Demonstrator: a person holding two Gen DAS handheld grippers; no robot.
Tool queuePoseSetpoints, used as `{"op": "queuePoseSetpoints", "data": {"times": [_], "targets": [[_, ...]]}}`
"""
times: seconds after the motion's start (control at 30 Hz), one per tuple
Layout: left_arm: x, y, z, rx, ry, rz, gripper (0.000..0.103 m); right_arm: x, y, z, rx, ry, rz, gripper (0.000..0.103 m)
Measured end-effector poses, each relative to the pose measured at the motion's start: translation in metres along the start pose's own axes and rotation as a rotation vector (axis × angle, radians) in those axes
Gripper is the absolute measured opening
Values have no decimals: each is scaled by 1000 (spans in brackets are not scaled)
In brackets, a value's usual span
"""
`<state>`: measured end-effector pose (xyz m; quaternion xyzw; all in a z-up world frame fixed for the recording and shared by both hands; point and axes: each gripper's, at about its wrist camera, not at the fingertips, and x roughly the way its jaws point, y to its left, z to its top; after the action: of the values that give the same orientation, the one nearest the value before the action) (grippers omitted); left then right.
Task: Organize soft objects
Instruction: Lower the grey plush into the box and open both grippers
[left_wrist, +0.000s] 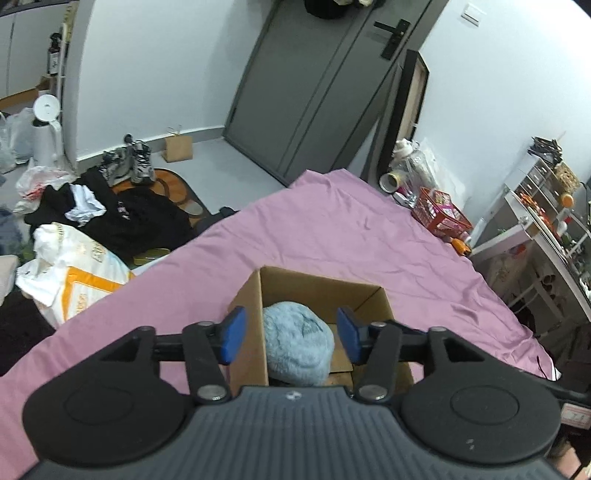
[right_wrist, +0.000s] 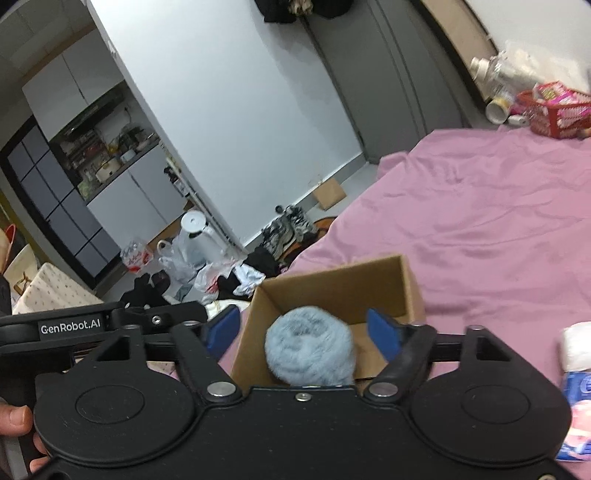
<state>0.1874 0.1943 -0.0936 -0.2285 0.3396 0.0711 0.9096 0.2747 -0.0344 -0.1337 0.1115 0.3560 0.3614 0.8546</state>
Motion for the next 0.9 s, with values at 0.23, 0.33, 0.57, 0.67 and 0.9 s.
{"op": "queuePoseSetpoints", "data": {"times": [0.23,0.33,0.57,0.67,0.9], "targets": [[-17,-29,2,44,-22,57,73,-38,-6,9,-15,-45,-41,97],[-24,-44,1,86,-32,53,77,-55,-7,10,-54,-71,-63,102],[-39,-75,-1,133,-46,29,78,-94,-22,16,-50,-124,-103,103],[-45,-87,-3,150,-54,20,78,-106,-32,16,-39,-140,-118,103],[-54,-113,-6,209,-52,-4,78,-133,-51,9,-15,-176,-150,103]]}}
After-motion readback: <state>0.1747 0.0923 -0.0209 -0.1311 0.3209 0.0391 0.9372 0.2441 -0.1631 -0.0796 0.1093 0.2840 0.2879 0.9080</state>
